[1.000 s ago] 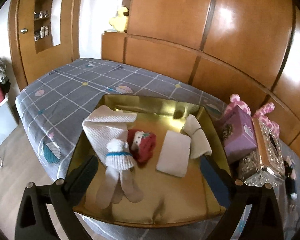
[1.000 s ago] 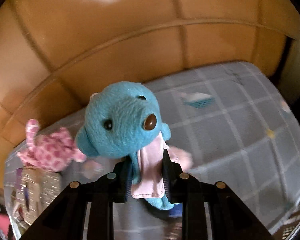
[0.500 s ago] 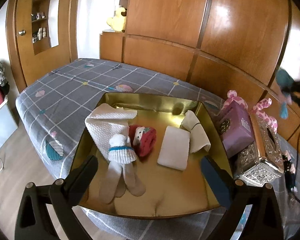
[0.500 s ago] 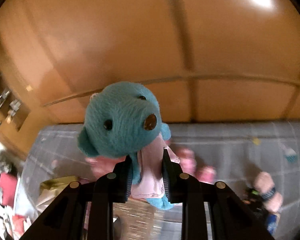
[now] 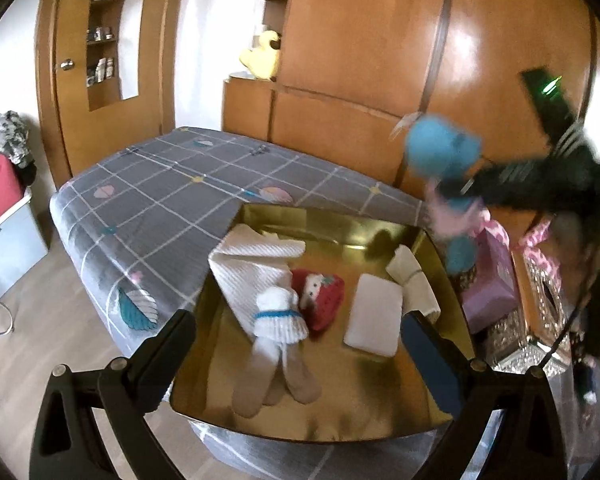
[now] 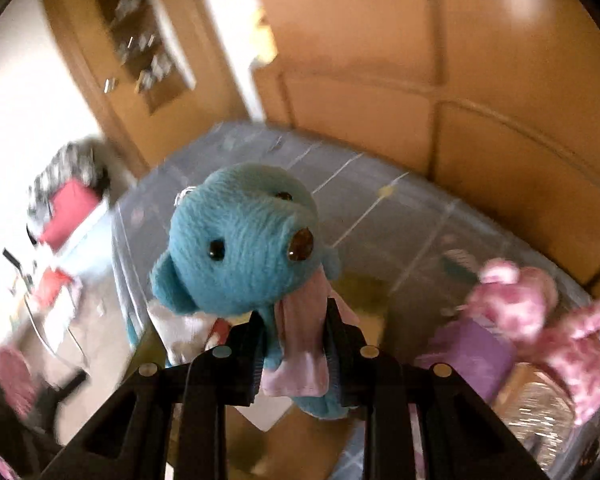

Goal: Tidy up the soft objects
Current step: 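Carry the blue teddy bear with the right gripper into the gold tray and release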

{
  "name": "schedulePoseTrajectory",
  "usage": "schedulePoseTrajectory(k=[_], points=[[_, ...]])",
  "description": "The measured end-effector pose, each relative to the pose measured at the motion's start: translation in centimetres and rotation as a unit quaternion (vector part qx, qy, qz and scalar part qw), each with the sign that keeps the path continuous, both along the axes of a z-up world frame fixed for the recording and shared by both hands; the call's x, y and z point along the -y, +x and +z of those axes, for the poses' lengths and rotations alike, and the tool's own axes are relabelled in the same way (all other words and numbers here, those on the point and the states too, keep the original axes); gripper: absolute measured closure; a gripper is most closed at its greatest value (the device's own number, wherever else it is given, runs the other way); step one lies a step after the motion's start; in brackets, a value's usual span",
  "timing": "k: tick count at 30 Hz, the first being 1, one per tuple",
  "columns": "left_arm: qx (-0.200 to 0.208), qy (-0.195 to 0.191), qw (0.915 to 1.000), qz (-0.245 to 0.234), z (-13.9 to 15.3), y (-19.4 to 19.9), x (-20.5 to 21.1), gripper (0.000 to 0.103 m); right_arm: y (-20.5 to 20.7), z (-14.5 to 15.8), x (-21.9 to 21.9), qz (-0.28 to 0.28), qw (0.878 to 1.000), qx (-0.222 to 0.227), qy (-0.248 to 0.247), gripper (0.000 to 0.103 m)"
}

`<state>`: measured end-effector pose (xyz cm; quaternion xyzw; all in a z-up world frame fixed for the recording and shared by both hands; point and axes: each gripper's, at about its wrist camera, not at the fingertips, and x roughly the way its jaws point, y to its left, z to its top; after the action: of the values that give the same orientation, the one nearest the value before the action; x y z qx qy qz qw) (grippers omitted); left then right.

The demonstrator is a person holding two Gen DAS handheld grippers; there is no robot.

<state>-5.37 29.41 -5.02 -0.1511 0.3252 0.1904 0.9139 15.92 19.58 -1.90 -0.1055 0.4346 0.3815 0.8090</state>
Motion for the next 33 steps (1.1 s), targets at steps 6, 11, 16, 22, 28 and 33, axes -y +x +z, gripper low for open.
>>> schedulePoseTrajectory(k=[6, 11, 16, 22, 28, 33], points=[[0.005, -0.008, 0.9999, 0.012, 0.1, -0.3, -1.1, 0.0, -0.8, -5.4, -5.1, 0.015, 0.997, 0.018, -0.079, 0.071], [0.002, -0.009, 0.9998, 0.016, -0.1, -0.2, -1.4, 0.0, 0.2, -7.7, -4.7, 0.004, 0.996, -0.007, -0.086, 0.058], [-0.002, -0.002, 0.9998, 0.018, -0.2, 0.0, -1.2, 0.0, -0.5, -7.2, -2.9, -0.003, 0.998, -0.039, -0.05, 0.03], [-0.002, 0.011, 0.9998, 0.015, 0.2, -0.1, -0.5, 0.0, -2.6, -5.0, 0.6, -0.019, 0.999, 0.01, -0.029, 0.03], [0.0, 0.019, 0.9998, 0.003, 0.6, -0.1, 0.7, 0.0, -5.4, -3.4, 4.6, -0.037, 0.996, 0.074, -0.029, 0.03], [0.0, 0.023, 0.9997, -0.009, 0.7, 0.0, 1.7, 0.0, -6.8, -3.0, 7.5, -0.054, 0.994, 0.093, -0.02, 0.03]])
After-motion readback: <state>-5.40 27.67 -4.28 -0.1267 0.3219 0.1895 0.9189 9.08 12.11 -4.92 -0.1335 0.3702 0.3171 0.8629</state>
